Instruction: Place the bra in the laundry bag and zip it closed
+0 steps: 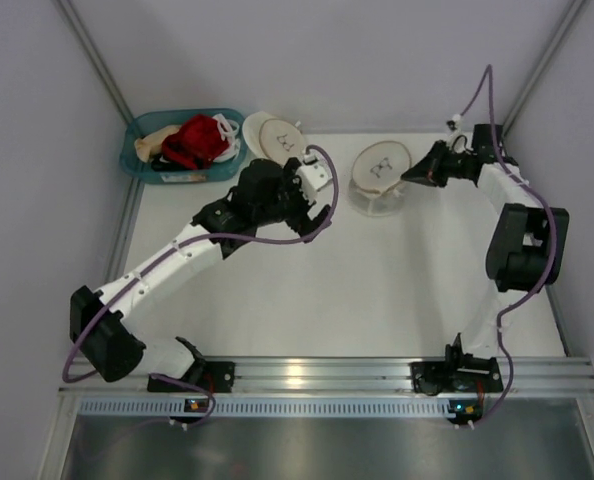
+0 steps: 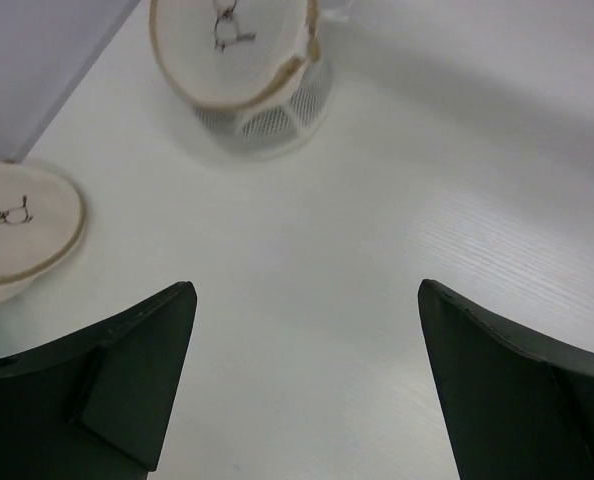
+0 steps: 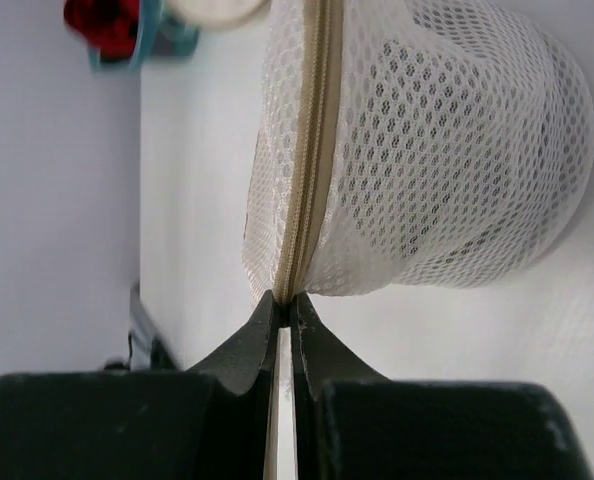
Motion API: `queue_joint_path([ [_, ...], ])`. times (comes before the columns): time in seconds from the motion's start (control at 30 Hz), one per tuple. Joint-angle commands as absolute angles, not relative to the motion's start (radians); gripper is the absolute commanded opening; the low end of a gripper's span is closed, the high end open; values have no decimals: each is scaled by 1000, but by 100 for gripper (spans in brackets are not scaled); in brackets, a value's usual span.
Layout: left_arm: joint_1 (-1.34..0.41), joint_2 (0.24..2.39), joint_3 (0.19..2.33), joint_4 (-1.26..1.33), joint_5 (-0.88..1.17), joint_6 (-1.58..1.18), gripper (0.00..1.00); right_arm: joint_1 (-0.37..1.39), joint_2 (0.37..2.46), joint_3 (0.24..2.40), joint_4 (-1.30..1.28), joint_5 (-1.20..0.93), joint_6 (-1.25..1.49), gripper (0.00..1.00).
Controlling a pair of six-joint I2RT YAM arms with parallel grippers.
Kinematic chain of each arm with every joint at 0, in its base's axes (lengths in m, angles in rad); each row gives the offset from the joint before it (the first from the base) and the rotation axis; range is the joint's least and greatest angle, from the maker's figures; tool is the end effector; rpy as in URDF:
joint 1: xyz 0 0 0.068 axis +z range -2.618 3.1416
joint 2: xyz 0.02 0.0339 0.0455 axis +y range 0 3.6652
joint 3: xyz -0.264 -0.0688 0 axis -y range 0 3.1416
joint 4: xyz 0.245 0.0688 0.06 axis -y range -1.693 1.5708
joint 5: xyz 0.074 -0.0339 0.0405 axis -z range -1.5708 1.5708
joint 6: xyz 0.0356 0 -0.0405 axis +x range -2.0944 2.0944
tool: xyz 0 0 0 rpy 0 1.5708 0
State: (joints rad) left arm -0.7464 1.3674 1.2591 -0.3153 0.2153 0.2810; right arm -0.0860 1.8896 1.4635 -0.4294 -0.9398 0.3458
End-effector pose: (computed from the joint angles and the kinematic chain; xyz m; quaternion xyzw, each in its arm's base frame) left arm 0.2267 -0.2201 0.3605 0.4611 0.6987 -0.2122 0.5042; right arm 0.4139 -0.0068 0.2459 0.0241 0.8498 0.4610 0.2546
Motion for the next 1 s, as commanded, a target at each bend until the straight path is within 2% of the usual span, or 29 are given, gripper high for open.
queue_joint_path([
  [0.0,-681,1361,1290,-321,177,161,98,-204,1933,1514,-65,-829,607,0],
  [0.07,-623,1364,1298,-345,157,109,98,-276,1956,1522,49,-787,694,0],
  [0.13,-563,1371,1304,-360,106,63,98,-311,1986,1558,32,-763,684,9],
  [0.2,-529,1381,1308,-393,30,0,98,-351,2006,1572,21,-762,667,23],
  [0.27,-489,1385,1318,-417,11,-31,98,-379,2016,1583,26,-796,673,30],
  [0.3,-476,1384,1318,-431,12,-35,98,-386,2013,1588,18,-802,673,44],
  [0.33,-447,1381,1316,-433,18,-43,98,-391,2008,1591,15,-814,673,51],
  [0.37,-428,1375,1316,-434,32,-60,98,-400,1993,1591,6,-822,673,71],
  [0.4,-414,1370,1319,-442,35,-66,98,-405,1984,1591,3,-830,672,76],
  [0.6,-290,1364,1384,-557,107,-72,98,-428,1794,1508,-79,-923,626,89],
  [0.67,-259,1355,1382,-572,127,-75,98,-430,1690,1468,-153,-936,520,98],
  [0.8,-201,1342,1378,-569,169,-95,92,-422,1542,1442,-377,-921,264,99],
  [0.97,-192,1371,1368,-526,245,-120,88,-381,1370,1410,-551,-674,-145,99],
])
